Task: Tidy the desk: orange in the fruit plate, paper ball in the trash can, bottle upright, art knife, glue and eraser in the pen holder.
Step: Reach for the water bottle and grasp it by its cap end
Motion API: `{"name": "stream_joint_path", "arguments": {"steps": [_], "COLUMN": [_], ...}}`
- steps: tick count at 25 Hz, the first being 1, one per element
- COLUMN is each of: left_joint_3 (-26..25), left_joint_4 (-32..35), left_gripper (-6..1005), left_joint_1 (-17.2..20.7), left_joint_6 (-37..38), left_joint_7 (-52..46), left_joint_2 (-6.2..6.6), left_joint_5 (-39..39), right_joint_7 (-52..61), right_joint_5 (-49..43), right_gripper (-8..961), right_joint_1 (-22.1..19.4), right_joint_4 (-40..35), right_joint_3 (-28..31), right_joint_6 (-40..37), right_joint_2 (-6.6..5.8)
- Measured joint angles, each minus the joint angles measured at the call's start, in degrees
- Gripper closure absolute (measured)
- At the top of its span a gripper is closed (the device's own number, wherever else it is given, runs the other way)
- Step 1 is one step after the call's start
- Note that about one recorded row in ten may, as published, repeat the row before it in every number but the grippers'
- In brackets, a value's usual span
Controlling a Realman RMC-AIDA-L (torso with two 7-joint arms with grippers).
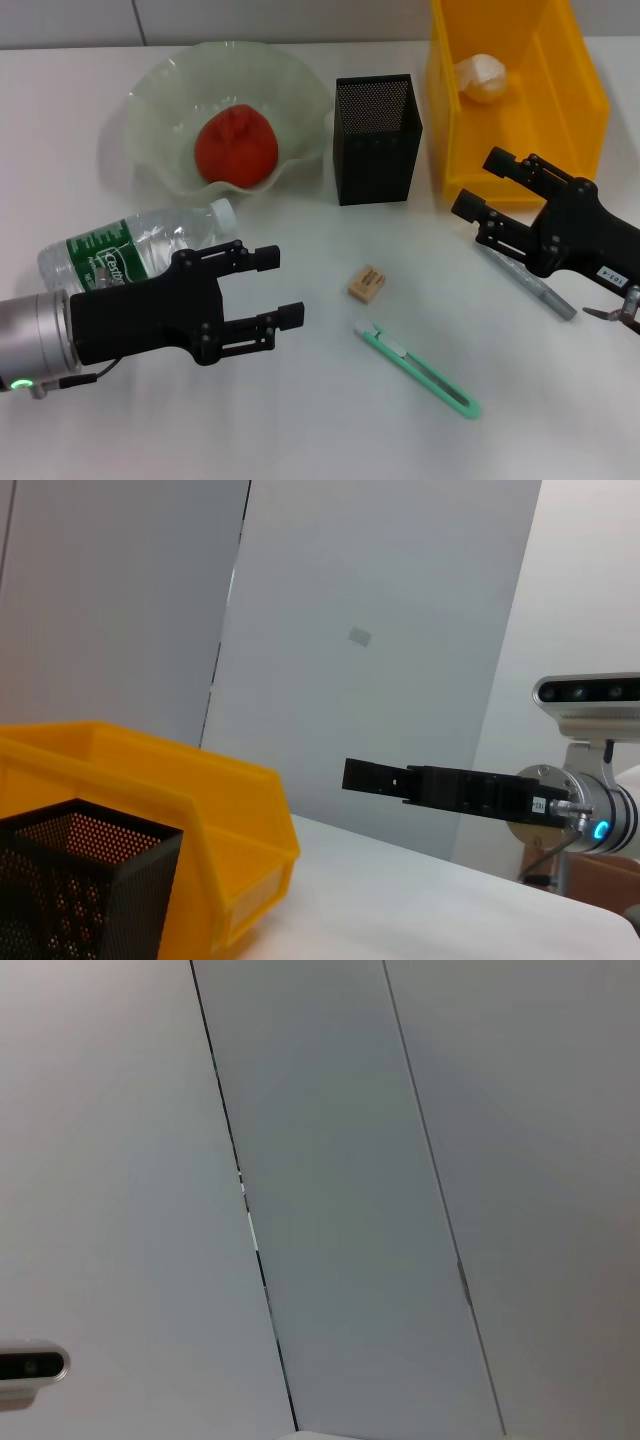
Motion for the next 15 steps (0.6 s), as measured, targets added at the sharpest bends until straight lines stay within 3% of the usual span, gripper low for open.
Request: {"name": "stream_joint_path", "arguments": {"steps": [7,12,13,14,15], "left_joint_3": [-0.2,-0.3,-0.2,-0.2,-0.2], "left_joint_4": [0.1,4.1,13.4,13.4,18.4], "left_gripper": [273,273,273,273,273], "left_joint_1": [0.0,-0.5,-0.6,-0.6,-0.5], "left_joint_6": [-0.1,-0.4,-2.7,-2.7,-4.1], "left_joint_7": [0.0,-5.0,-17.1,-17.1,-23.2], "left_joint_2": [0.00,0.19,0.42,0.42,0.48], "left_joint_5": [0.0,0.0,0.6,0.6,1.8], "right_joint_7": [0.0,0.3,0.3,0.3,0.4], "right_joint_5": [0.1,0.2,0.2,0.2,0.2], "right_gripper": [215,215,215,215,215], "right_joint_1": [0.0,0.2,0.5,0.5,1.1], "right_joint_4": [0.2,0.4,0.5,0.5,1.2], "right_joint_3": [0.0,0.0,0.0,0.0,0.0], "right_joint_6": [0.5,0.7,1.0,1.0,1.7], "right_joint_2": [0.05,0.09,0.09,0.09,0.09]}}
